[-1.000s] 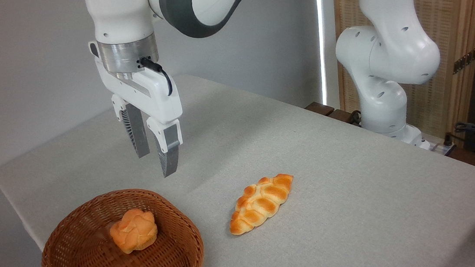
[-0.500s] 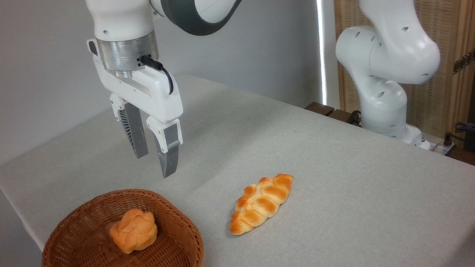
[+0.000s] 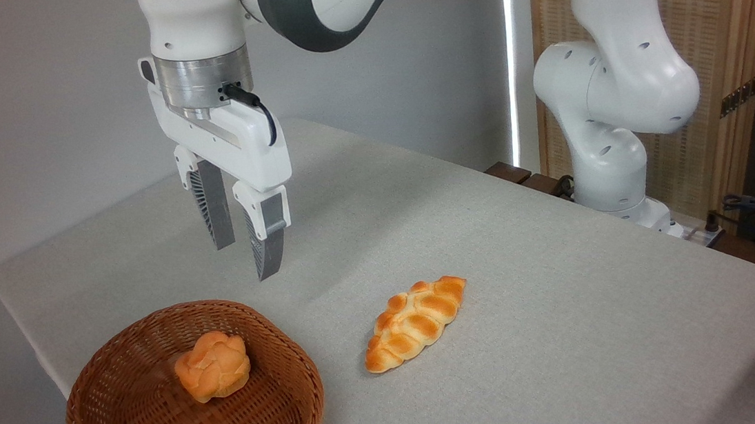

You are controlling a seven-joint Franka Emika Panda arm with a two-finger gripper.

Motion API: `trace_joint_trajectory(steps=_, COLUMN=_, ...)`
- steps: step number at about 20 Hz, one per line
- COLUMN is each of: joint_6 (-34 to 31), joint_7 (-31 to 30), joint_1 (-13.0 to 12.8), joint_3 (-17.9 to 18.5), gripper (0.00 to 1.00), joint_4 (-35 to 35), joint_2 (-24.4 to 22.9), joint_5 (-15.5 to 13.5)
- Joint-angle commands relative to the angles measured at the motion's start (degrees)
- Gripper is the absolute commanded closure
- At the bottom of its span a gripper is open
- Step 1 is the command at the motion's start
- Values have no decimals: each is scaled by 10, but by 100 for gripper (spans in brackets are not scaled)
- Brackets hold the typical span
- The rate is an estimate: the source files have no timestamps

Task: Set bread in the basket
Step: 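Move the open gripper over the braided roll and lower onto it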

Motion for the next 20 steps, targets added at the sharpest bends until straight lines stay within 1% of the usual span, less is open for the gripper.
trace_joint_trajectory(steps=1, joint_6=-25, joint_7=-7, joint_1=-1, joint_3=27, gripper=0, joint_4=-10, joint_2=-20, joint_5=7)
trace_joint_trajectory(steps=3, joint_6=-26, joint_7=0, joint_1=-1, joint_3=50, gripper=0, joint_4=-44, joint_2=-41, joint_5=9)
trace_joint_trajectory(steps=4, joint_6=-26, joint_7=0, joint_1=-1, joint_3=58, gripper=0, joint_4=-59, joint_2=-50, joint_5=19)
trace_joint_trajectory(steps=7, joint_6=-26, joint_7=-1, joint_1=-1, joint_3=63, gripper=0, joint_4=-104, joint_2=-64, joint_5=46)
trace_joint_trajectory(steps=8, joint_6=-26, joint_7=0, joint_1=-1, joint_3=74, gripper=0, joint_4=-120, joint_2=-71, joint_5=52)
trace_joint_trajectory(steps=11, joint_6=-8, joint_7=4, joint_1=-1, joint_3=92, gripper=0, joint_4=-171, joint_2=-85, joint_5=57)
trace_joint_trajectory(steps=12, joint_6=3, joint_7=5, joint_1=-1, joint_3=99, gripper=0, joint_4=-187, joint_2=-85, joint_5=63)
trace_joint_trajectory(steps=14, joint_6=31, joint_7=6, joint_1=-1, joint_3=101, gripper=0, joint_4=-218, joint_2=-86, joint_5=76)
trace_joint_trajectory(steps=18, joint_6=55, joint_7=4, joint_1=-5, joint_3=101, gripper=0, joint_4=-239, joint_2=-81, joint_5=77)
trace_joint_trajectory(steps=20, joint_6=57, joint_7=4, joint_1=-8, joint_3=101, gripper=0, joint_4=-244, joint_2=-75, joint_5=75)
